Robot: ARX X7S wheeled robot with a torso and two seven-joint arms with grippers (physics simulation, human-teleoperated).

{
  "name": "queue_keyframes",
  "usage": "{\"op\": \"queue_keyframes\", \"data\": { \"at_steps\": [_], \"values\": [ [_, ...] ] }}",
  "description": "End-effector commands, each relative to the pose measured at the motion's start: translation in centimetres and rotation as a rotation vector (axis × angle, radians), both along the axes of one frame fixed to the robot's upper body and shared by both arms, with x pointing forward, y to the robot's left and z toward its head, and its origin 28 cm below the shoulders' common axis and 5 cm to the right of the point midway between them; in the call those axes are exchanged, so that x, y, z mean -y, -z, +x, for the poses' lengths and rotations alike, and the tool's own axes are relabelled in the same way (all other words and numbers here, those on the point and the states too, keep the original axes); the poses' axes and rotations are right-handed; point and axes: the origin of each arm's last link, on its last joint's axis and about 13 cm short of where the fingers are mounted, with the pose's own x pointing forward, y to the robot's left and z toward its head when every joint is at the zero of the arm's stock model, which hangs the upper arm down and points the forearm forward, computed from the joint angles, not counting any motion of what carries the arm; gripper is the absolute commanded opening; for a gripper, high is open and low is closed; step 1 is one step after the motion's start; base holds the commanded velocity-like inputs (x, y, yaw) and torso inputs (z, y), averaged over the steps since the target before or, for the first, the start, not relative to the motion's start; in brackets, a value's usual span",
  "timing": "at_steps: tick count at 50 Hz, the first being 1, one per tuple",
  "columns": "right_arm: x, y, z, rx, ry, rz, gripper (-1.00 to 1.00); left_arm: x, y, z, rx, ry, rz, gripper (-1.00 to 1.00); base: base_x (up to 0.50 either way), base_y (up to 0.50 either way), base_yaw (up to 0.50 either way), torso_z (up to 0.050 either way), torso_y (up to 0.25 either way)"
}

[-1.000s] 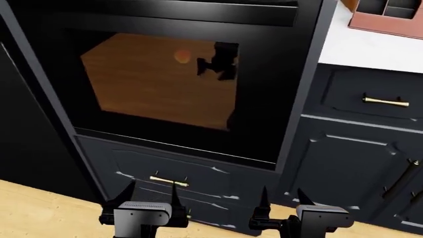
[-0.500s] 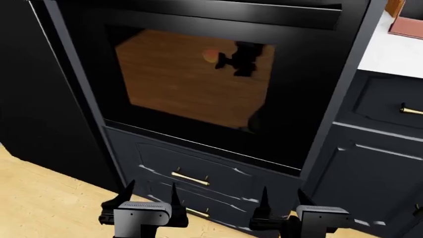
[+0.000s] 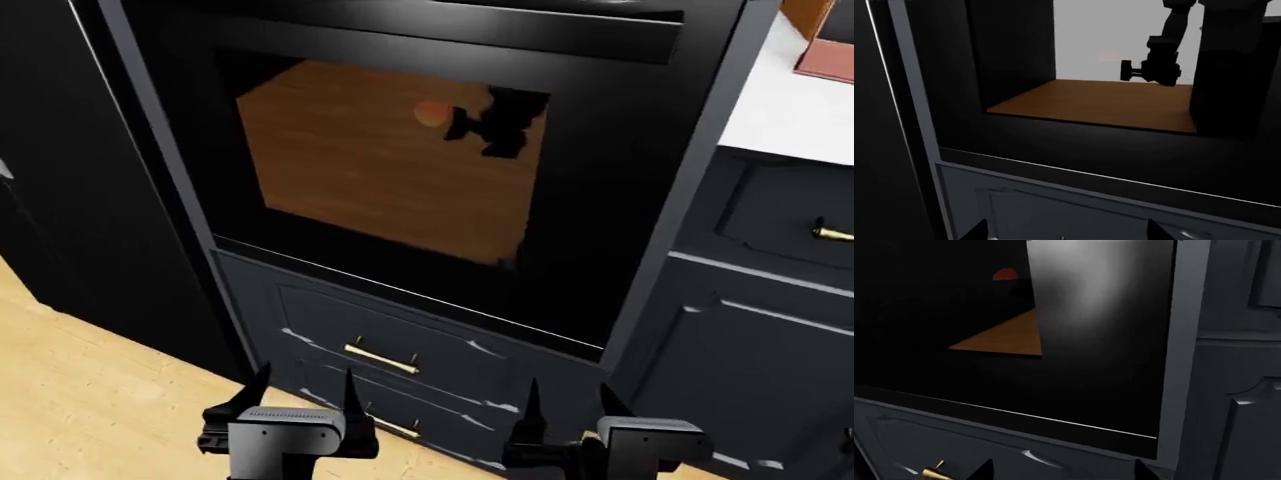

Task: Open the oven door

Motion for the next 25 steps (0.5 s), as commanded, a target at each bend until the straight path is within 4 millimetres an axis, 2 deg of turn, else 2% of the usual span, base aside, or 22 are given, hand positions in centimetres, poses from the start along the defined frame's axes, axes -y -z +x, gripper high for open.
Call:
{"op": "queue_keyframes", "data": {
  "at_steps": [1, 25],
  "values": [
    [0.05, 0.03, -0.02, -0.003, -0.003, 0.0, 1.0, 0.04, -0.02, -0.02, 0.0, -0.001, -0.001, 1.0, 0.14, -0.36, 0.0, 0.0, 0.0],
    [0.05, 0.08, 0.09, -0.005, -0.007, 0.002, 1.0, 0.15, -0.08, 0.12, -0.002, 0.001, 0.0, 1.0, 0.14, -0.36, 0.0, 0.0, 0.0]
  ]
}}
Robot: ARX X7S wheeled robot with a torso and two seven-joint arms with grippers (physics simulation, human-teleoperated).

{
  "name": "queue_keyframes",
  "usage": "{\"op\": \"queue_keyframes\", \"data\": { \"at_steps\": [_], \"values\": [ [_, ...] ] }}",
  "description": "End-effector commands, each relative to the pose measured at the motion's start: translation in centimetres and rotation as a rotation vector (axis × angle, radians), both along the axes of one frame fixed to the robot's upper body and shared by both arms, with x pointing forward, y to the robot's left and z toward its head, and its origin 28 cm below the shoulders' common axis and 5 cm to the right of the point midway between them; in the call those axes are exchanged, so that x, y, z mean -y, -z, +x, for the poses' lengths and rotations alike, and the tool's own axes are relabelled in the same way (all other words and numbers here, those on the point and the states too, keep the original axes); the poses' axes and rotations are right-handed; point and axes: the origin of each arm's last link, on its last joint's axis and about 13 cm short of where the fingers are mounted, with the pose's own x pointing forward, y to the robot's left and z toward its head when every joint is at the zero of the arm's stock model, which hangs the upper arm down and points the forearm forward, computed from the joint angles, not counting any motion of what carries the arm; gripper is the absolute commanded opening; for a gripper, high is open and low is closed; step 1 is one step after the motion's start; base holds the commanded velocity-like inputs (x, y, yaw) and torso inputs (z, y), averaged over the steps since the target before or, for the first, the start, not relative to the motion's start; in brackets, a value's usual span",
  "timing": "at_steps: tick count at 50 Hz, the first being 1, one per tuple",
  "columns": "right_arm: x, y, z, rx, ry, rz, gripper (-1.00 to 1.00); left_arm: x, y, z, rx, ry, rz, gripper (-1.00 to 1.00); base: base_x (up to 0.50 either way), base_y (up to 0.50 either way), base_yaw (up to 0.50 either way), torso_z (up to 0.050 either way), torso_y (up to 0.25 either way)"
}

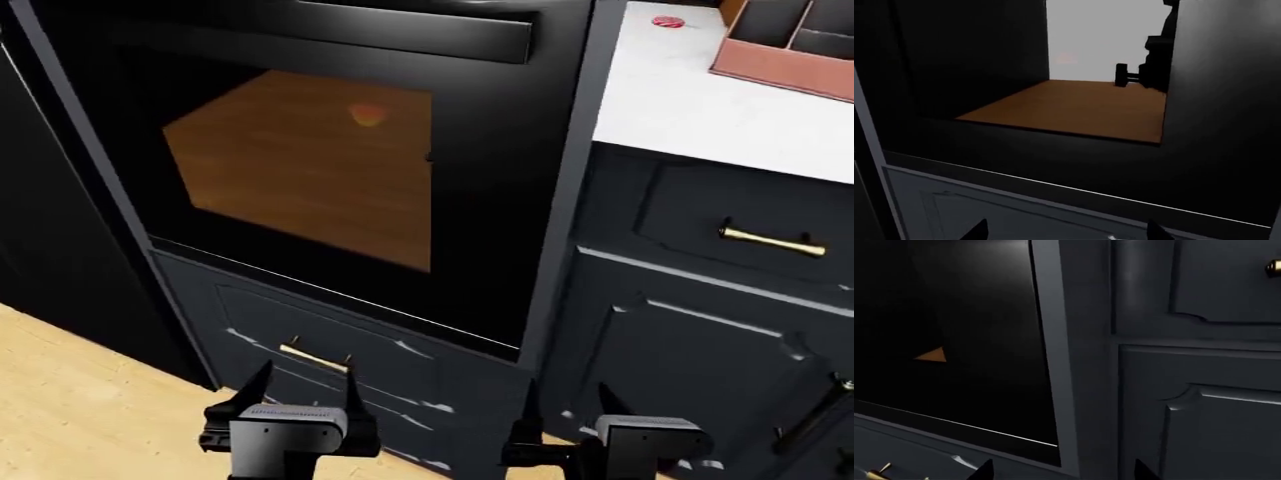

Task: Open the oven door

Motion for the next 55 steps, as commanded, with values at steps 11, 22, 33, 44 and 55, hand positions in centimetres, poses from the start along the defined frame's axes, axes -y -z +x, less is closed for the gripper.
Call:
{"op": "queue_keyframes", "data": {
  "at_steps": [11, 22, 33, 44, 55],
  "values": [
    [0.07, 0.18, -0.23, -0.003, 0.007, 0.005, 1.0, -0.04, 0.21, -0.1, -0.002, -0.005, -0.002, 1.0, 0.14, -0.36, 0.0, 0.0, 0.0],
    [0.1, 0.23, -0.24, -0.004, 0.006, 0.009, 1.0, -0.01, 0.1, -0.12, -0.001, -0.005, 0.001, 1.0, 0.14, -0.36, 0.0, 0.0, 0.0],
    [0.01, 0.14, -0.24, 0.001, 0.002, 0.01, 1.0, -0.02, 0.03, -0.16, 0.002, -0.007, 0.001, 1.0, 0.11, -0.28, 0.0, 0.0, 0.0],
    [0.01, 0.37, -0.35, 0.0, 0.001, 0.023, 1.0, 0.01, 0.1, -0.15, 0.0, -0.006, 0.003, 1.0, 0.0, 0.0, 0.0, 0.0, 0.0],
    [-0.07, 0.46, -0.37, -0.014, -0.012, 0.023, 1.0, 0.03, 0.11, -0.15, 0.0, -0.005, 0.006, 1.0, 0.0, 0.0, 0.28, 0.0, 0.0]
  ]
}}
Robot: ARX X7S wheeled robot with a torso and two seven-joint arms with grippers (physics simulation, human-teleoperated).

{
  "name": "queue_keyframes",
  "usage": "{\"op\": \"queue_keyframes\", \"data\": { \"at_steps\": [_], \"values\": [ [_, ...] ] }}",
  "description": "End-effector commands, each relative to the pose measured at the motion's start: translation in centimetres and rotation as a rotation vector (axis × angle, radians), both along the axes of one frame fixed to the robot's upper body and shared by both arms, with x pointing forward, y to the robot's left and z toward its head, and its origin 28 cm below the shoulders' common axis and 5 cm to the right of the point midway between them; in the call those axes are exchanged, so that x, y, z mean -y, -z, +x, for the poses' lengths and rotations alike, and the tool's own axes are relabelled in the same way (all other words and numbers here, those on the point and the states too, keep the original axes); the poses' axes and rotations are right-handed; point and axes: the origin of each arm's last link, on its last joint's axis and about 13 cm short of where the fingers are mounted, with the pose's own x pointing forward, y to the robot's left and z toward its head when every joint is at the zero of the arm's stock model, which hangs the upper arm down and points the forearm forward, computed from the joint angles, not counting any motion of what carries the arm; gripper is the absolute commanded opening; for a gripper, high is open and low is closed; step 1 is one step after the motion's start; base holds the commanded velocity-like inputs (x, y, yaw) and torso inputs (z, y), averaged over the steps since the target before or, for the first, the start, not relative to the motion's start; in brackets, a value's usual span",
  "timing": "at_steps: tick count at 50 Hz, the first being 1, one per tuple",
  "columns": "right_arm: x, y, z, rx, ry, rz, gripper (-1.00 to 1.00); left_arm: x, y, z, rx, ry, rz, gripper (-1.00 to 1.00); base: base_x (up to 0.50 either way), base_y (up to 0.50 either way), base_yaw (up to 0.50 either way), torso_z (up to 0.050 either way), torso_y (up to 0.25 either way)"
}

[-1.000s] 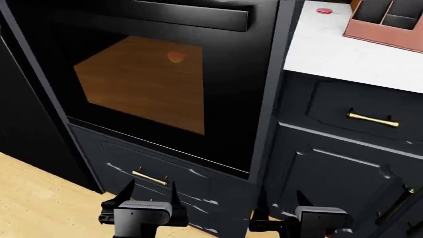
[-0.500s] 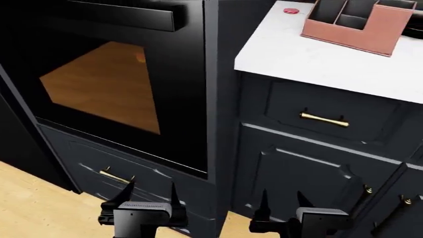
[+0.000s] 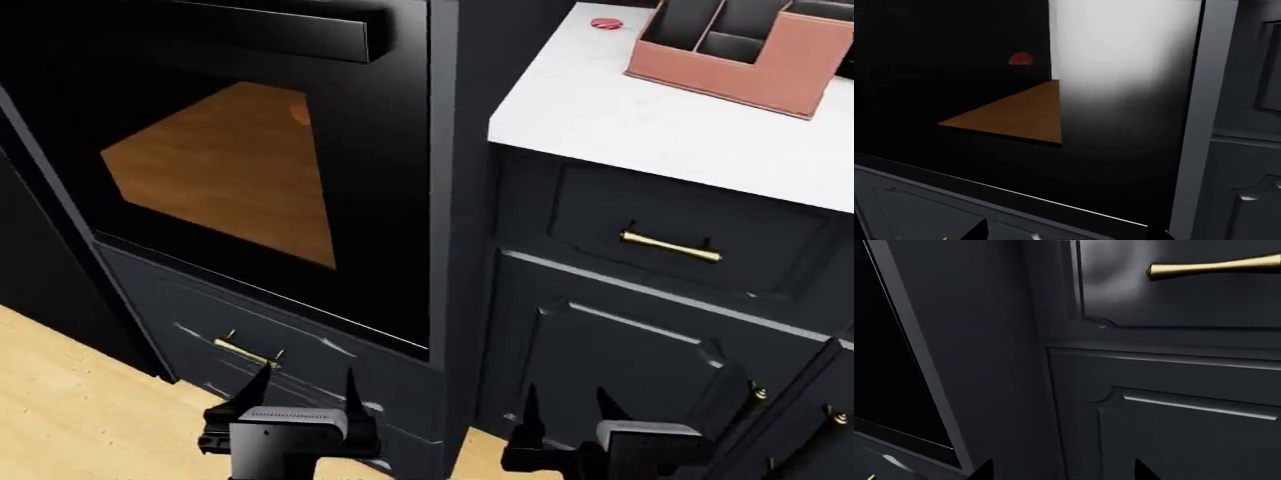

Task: Open the oven door

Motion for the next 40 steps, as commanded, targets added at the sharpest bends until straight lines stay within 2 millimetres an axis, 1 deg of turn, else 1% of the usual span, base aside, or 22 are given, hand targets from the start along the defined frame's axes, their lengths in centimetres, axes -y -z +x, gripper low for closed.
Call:
{"op": "queue_keyframes", "data": {
  "at_steps": [1, 33, 40],
  "values": [
    [-0.05, 0.1, -0.05, -0.008, -0.007, 0.005, 1.0, -0.01, 0.02, 0.0, -0.001, 0.0, 0.004, 1.0, 0.0, 0.0, 0.42, 0.0, 0.0],
    [0.08, 0.13, -0.02, -0.006, -0.004, 0.007, 1.0, 0.03, -0.1, 0.05, 0.0, 0.0, 0.011, 1.0, 0.0, 0.0, 0.41, 0.0, 0.0],
    [0.1, 0.19, -0.05, -0.008, 0.0, 0.01, 1.0, 0.08, -0.1, 0.04, -0.001, 0.001, 0.014, 1.0, 0.0, 0.0, 0.05, 0.0, 0.0]
  ]
}}
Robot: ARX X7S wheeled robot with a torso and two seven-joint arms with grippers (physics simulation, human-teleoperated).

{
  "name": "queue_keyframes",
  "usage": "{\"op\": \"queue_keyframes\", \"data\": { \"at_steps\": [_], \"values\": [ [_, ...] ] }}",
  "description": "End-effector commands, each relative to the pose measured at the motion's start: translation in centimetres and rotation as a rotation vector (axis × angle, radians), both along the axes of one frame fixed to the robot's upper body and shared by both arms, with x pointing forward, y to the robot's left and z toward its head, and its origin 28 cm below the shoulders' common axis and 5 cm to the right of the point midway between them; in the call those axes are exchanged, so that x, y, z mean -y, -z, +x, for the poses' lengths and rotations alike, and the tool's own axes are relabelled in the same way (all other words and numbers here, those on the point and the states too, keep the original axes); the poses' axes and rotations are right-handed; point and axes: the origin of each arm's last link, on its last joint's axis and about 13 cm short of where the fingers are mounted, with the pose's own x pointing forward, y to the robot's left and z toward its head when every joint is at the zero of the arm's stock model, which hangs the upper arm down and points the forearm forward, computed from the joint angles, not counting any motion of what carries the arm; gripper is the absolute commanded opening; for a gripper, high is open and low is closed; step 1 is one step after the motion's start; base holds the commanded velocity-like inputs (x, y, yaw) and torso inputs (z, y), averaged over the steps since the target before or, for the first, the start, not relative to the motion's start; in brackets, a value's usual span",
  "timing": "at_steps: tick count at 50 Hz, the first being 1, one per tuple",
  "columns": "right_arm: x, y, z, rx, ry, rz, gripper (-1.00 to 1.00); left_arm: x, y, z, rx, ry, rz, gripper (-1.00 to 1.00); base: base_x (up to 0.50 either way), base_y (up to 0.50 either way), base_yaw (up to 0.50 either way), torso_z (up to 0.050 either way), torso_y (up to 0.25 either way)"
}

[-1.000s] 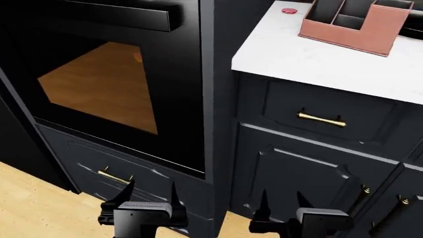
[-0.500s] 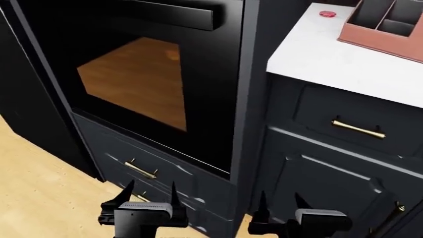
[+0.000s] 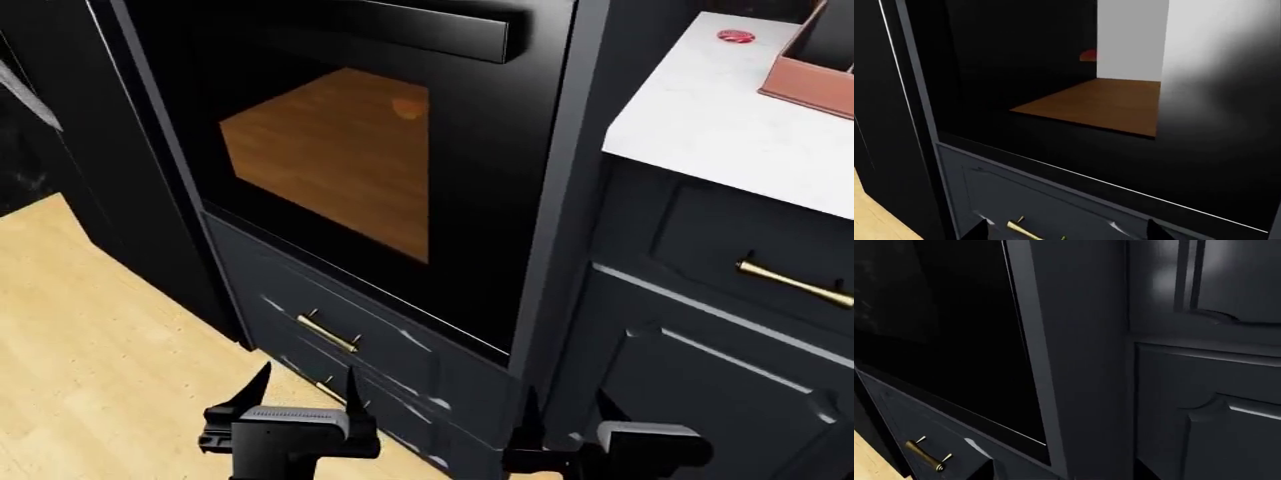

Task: Open the oven door

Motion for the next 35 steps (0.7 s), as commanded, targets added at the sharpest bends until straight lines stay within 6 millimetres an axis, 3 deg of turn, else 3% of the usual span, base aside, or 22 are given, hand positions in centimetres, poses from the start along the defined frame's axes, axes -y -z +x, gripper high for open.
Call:
{"op": "queue_keyframes", "data": {
  "at_steps": [1, 35],
  "values": [
    [0.03, 0.09, -0.02, -0.002, 0.002, 0.003, 1.0, 0.08, -0.05, 0.0, 0.0, 0.001, 0.003, 1.0, 0.0, 0.0, 0.0, 0.0, 0.0],
    [0.0, -0.01, -0.05, 0.001, -0.005, 0.009, 1.0, 0.14, -0.11, -0.02, 0.001, 0.006, 0.005, 1.0, 0.11, -0.16, 0.0, 0.0, 0.0]
  ]
}}
